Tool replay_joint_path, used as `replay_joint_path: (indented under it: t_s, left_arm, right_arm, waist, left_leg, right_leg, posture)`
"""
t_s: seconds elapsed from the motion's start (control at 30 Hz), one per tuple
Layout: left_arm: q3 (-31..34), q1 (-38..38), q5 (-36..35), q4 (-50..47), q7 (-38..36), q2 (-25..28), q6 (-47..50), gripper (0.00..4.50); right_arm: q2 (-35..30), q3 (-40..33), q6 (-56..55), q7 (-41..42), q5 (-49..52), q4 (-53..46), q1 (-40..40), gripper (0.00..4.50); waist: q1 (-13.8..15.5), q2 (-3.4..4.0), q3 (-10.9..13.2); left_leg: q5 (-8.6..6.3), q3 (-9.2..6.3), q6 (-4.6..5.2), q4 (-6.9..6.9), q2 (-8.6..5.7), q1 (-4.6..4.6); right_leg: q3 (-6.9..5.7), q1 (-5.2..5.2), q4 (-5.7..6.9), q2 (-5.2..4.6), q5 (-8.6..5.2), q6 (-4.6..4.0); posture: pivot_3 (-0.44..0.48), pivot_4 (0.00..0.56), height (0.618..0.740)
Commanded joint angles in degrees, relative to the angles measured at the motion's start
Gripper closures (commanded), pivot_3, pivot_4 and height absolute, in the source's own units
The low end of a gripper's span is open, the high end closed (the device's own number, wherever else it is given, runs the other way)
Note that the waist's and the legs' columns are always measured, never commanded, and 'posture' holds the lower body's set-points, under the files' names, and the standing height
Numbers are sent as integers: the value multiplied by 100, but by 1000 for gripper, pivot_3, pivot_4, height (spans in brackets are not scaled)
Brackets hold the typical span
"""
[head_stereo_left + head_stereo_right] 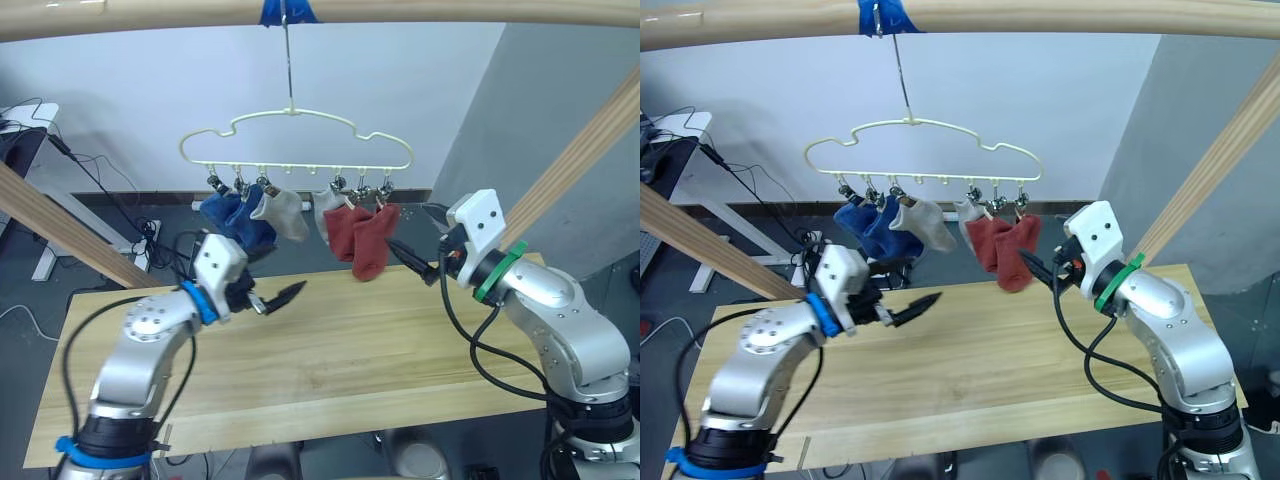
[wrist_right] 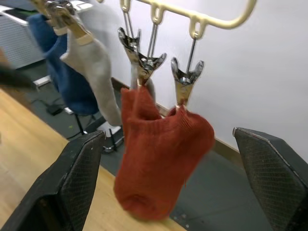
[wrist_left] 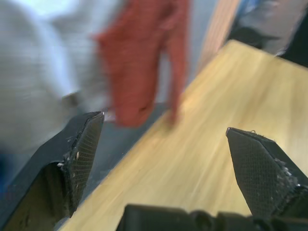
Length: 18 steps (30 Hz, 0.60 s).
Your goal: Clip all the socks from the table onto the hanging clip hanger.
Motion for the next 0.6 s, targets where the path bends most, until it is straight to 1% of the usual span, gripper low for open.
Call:
replay_joint_path:
  t_s: [0.03, 0.1, 0.13, 0.2, 0.27, 0.3, 0.33, 0.43, 0.6]
  left_arm:
    - [798, 380, -289, -412, -27, 358, 102, 0]
    - [1210, 686, -346, -429, -85, 629, 189, 0]
    - [1237, 726, -362, -407, -77, 688, 205, 0]
    - [1525, 970, -274, -408, -113, 761, -180, 0]
    - [1578, 1083, -103, -249, 19, 1075, 404, 0]
    - [1556, 1083, 215, -147, 272, 1152, 390, 0]
    - [1616, 1059, 148, -31, 178, 1221, 320, 0]
    - [1694, 945, -53, 174, 3, 1295, 212, 0]
    - [1574, 646, -115, 454, -49, 1330, 355, 0]
  right_arm:
    - [-369, -372, -348, 585, 289, 34, 38, 43]
    - [-582, -486, -450, 844, 394, 92, 122, 43]
    - [-633, -495, -517, 902, 412, 164, 133, 43]
    - [-863, -640, -630, 1176, 509, 221, 210, 43]
    - [-1017, -800, -718, 1343, 577, 305, 246, 43]
    - [-1085, -856, -757, 1400, 605, 348, 264, 43]
    - [-1165, -918, -801, 1482, 641, 377, 299, 43]
    - [-1288, -960, -877, 1618, 697, 397, 362, 43]
    - [-1376, -913, -977, 1647, 669, 407, 435, 43]
  waist:
    - [30, -4, -2]
    - [55, -9, -5]
    - [62, -9, -5]
    - [108, -11, -9]
    - [155, -18, -14]
    - [172, -21, -16]
    - [189, -22, -20]
    - [238, -39, -46]
    - [308, -54, -132]
  left_leg:
    - [0, 1, 0, 0, 0, 0]
    - [0, 0, 0, -3, 3, -2]
    - [0, -1, 0, -4, 3, -1]
    - [0, -1, 0, -5, 2, -3]
    - [0, 5, -1, -3, 1, -2]
    - [0, 5, -1, -2, 1, -1]
    - [0, 3, -1, -2, 1, -2]
    - [1, 3, -1, 2, 1, -1]
    - [2, 4, -3, 6, 1, -1]
  right_leg:
    - [0, 0, 0, 0, 2, -3]
    - [-2, -2, -2, 0, 9, -15]
    - [-3, -2, -2, 0, 8, -16]
    - [-3, -4, -2, -2, 8, -16]
    - [0, -3, -3, -4, 9, -17]
    - [-1, -3, -1, -4, 9, -17]
    - [-3, -4, -1, -4, 9, -17]
    - [-4, -4, 7, -4, 10, -18]
    - [-5, -3, 8, -5, 10, -19]
  posture:
    - [-154, 216, 740]
    - [-146, 209, 740]
    - [-140, 203, 740]
    - [-131, 192, 740]
    - [-124, 182, 740]
    - [-120, 174, 740]
    - [-117, 162, 740]
    - [-116, 150, 740]
    - [-126, 127, 740]
